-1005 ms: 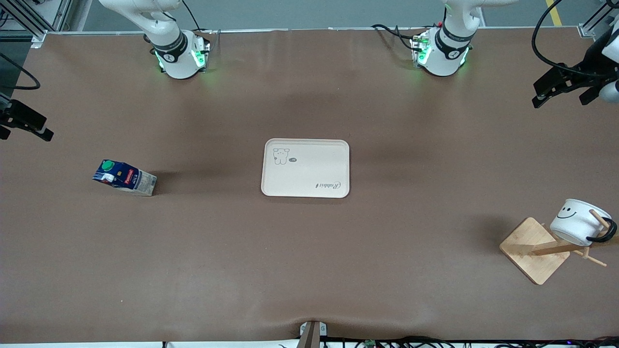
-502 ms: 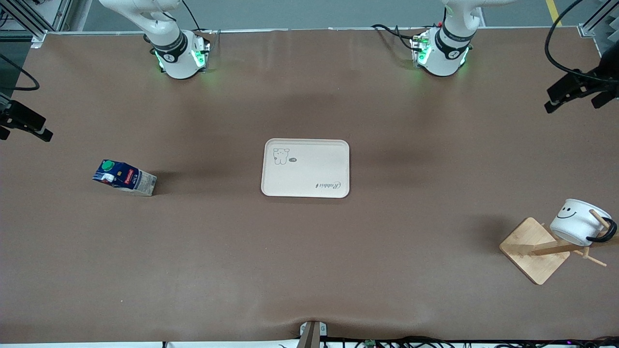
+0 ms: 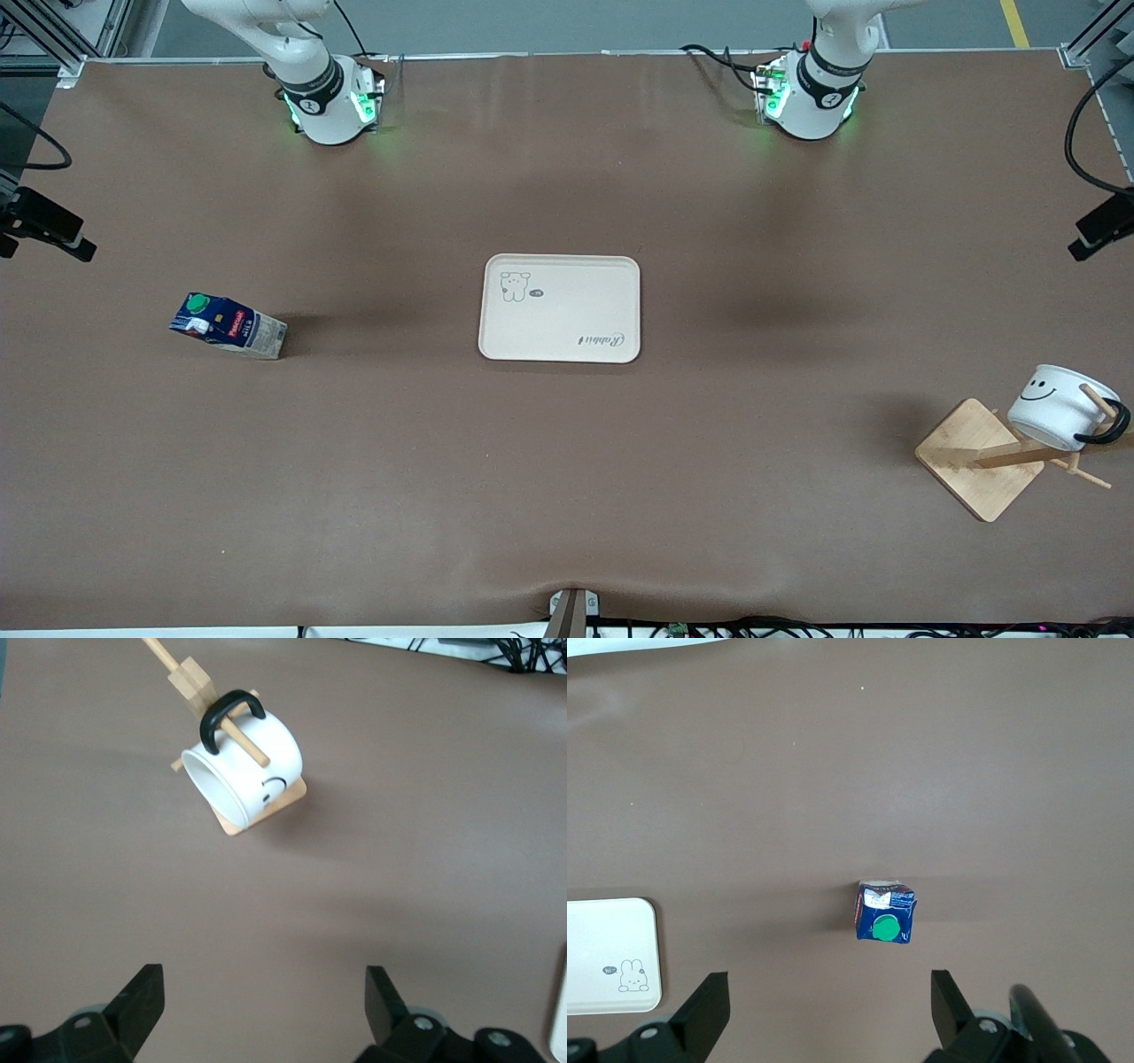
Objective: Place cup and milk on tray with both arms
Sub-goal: 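Move the left gripper to the white mug while the right gripper approaches the milk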
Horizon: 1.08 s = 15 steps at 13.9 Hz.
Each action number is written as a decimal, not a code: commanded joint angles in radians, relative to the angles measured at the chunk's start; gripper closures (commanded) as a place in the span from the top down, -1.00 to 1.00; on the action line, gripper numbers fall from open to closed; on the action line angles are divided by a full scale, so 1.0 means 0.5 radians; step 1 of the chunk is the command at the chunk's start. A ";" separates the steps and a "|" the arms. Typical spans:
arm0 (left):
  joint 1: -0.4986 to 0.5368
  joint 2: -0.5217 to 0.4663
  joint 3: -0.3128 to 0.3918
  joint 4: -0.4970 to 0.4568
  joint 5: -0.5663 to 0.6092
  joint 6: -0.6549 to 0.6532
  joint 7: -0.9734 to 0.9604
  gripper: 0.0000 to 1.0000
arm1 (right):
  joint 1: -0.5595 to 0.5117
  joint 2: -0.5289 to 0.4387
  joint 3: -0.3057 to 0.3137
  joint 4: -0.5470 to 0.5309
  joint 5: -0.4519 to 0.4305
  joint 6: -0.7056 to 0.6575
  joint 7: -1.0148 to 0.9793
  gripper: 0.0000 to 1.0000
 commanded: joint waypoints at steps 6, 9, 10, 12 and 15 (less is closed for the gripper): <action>0.244 0.074 -0.015 -0.401 -0.592 0.771 0.760 1.00 | -0.026 0.048 0.033 0.004 -0.012 0.023 -0.047 1.00; 0.256 0.181 -0.012 -0.392 -0.672 0.922 1.073 1.00 | -0.029 0.051 0.033 0.004 -0.030 0.029 -0.047 1.00; 0.274 0.221 -0.015 -0.395 -0.736 0.977 1.134 1.00 | -0.029 0.057 0.033 0.004 -0.033 0.029 -0.047 1.00; 0.296 0.310 -0.015 -0.383 -0.922 1.002 1.330 1.00 | -0.035 0.085 0.033 0.004 -0.030 0.032 -0.047 1.00; 0.326 0.420 -0.015 -0.377 -1.235 1.085 1.634 1.00 | -0.032 0.094 0.037 0.004 -0.027 0.053 -0.047 1.00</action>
